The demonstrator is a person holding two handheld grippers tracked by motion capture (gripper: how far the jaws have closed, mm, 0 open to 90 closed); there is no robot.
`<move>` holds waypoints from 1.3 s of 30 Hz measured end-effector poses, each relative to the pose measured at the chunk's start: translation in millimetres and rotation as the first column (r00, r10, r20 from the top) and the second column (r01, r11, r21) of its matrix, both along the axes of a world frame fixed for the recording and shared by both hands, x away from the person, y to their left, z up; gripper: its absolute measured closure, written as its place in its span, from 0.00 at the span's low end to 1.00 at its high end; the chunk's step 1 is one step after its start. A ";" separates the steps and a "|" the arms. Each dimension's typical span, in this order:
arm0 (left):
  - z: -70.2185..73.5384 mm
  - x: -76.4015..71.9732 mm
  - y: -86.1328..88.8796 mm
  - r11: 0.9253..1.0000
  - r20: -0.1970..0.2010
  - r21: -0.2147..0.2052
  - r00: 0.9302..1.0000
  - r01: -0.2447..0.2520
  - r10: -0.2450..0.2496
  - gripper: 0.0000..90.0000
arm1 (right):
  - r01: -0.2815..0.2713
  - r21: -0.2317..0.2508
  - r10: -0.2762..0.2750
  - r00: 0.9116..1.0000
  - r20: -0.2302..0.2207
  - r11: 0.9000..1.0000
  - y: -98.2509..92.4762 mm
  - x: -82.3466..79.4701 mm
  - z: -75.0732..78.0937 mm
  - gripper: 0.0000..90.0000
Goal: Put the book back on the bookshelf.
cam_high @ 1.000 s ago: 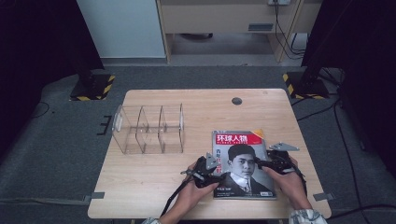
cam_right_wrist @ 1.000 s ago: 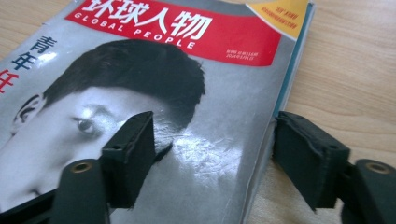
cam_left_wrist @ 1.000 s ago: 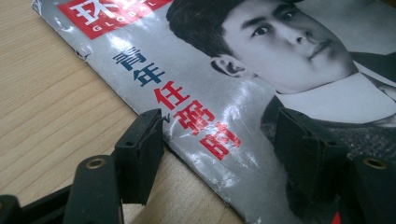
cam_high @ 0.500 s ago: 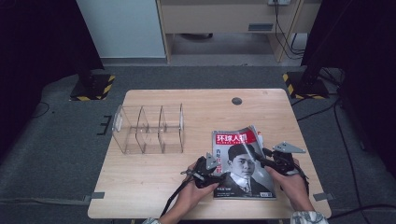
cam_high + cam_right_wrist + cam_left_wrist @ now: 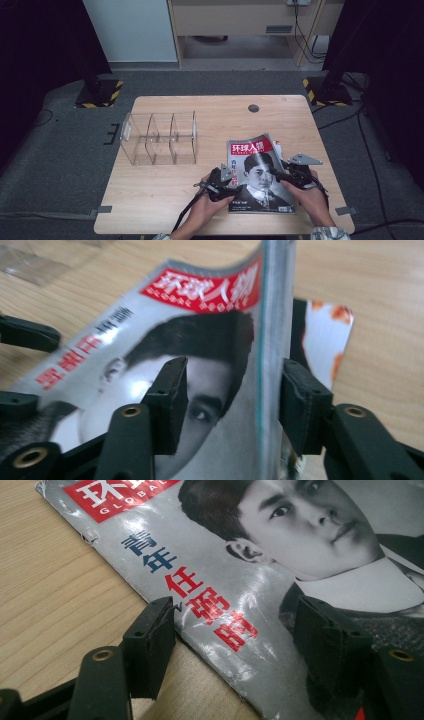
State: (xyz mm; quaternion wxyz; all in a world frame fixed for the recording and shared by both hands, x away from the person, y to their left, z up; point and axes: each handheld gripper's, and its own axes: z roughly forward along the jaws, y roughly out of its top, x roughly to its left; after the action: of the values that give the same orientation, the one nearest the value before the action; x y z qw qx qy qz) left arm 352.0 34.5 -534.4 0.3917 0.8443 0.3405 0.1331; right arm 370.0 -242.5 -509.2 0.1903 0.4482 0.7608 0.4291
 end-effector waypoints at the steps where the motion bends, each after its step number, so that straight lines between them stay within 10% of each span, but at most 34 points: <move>1: 0.0 0.0 0.0 1.000 0.000 0.000 1.000 0.000 0.000 0.36 | -0.006 0.002 0.006 1.000 0.009 1.000 0.7 -1.5 2.0 0.60; 10: 0.0 0.1 -0.1 1.000 -0.002 -0.002 1.000 -0.002 0.002 0.36 | -0.031 -0.010 0.031 0.999 -0.011 0.999 6.1 -1.5 -0.2 0.62; 18: 0.0 0.5 0.2 1.000 -0.005 -0.003 1.000 -0.001 0.001 0.36 | -0.041 -0.076 0.031 0.990 -0.134 0.996 10.7 12.3 -16.4 0.46; 39: 0.0 -0.8 -4.7 1.000 0.003 0.000 1.000 0.006 -0.006 0.36 | -0.052 -0.065 0.043 0.989 -0.141 0.997 5.5 13.9 -15.6 0.74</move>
State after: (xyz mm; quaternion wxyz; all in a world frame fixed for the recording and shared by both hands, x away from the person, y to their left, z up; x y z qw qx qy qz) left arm 351.3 29.8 -534.4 0.3929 0.8451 0.3372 0.1331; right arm 383.9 -237.0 -524.8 0.1417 0.4520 0.7969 0.3749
